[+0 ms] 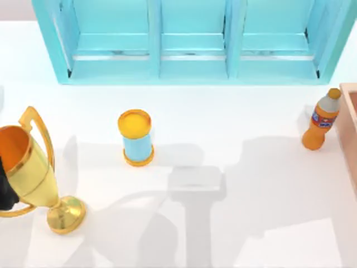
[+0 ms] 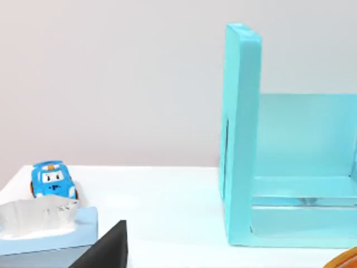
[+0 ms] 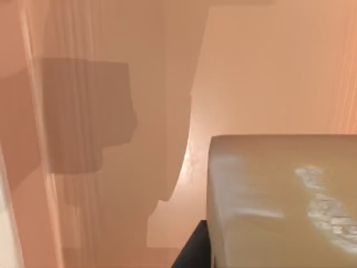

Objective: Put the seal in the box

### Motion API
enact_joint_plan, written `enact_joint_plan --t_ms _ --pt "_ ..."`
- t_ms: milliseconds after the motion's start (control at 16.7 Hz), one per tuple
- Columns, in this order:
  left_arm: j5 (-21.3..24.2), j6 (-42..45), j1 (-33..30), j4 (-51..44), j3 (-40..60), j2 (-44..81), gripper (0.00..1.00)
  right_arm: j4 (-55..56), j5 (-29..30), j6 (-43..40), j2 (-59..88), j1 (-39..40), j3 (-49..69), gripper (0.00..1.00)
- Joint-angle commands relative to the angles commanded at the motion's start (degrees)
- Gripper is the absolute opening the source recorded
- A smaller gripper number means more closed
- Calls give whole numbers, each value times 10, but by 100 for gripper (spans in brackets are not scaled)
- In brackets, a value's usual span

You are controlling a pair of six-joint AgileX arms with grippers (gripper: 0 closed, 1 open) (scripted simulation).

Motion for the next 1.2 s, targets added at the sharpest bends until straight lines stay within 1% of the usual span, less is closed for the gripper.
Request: enact_joint_plan --t_ms 360,720,1020,1200 --pt "0 0 0 0 0 0 100 10 1 0 2 0 -11 0" --pt "0 0 0 0 0 0 100 130 0 0 6 0 -123 0" --pt "0 0 0 0 0 0 100 146 0 0 8 0 -137 0" --pt "0 0 0 0 0 0 100 146 0 0 8 0 -137 23"
